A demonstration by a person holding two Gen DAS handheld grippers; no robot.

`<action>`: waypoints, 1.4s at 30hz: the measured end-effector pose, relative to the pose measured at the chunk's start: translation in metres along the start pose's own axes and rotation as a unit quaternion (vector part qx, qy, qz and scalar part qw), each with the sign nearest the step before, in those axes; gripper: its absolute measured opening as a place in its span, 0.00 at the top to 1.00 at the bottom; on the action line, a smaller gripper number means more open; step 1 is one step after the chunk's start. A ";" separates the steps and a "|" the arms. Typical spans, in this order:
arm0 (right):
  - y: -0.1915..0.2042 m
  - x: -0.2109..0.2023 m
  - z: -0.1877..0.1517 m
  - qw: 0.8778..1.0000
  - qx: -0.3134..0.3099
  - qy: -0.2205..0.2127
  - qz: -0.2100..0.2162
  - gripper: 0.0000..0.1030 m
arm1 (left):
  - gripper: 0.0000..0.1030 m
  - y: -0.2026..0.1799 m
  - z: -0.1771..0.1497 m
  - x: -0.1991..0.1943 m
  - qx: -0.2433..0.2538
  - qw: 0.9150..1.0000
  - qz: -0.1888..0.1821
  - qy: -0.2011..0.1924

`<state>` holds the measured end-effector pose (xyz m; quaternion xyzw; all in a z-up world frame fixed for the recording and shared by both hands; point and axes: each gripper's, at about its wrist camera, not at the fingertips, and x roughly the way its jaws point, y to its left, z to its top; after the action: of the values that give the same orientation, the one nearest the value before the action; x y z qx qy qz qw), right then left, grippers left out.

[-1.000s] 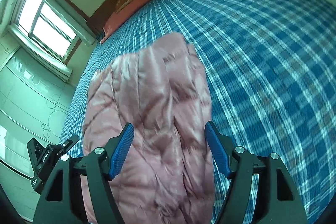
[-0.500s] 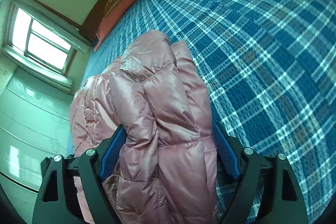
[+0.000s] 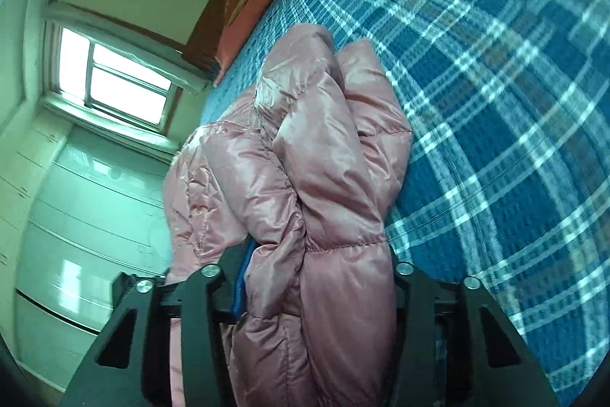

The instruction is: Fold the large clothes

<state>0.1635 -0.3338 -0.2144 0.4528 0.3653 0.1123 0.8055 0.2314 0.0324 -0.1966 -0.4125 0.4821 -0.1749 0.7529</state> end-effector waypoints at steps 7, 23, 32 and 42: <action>-0.003 0.002 0.000 1.000 0.004 0.001 0.011 0.63 | 0.29 -0.010 -0.002 0.005 0.028 0.999 0.022 -0.004; -0.003 0.007 -0.015 0.998 0.012 -0.016 0.056 0.72 | 0.58 -0.014 -0.011 -0.018 0.064 0.998 0.011 -0.014; 0.045 0.045 -0.027 0.995 -0.007 -0.006 0.098 0.72 | 0.60 -0.011 0.013 -0.074 0.102 0.993 0.014 -0.065; 0.108 0.149 -0.020 0.990 -0.016 0.039 0.133 0.72 | 0.60 0.017 0.088 -0.125 0.102 0.986 0.049 -0.125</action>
<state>0.2712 -0.1836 -0.2055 0.4799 0.3313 0.2417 0.7756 0.2464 0.1653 -0.1206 -0.3280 0.3836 -0.1330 0.8530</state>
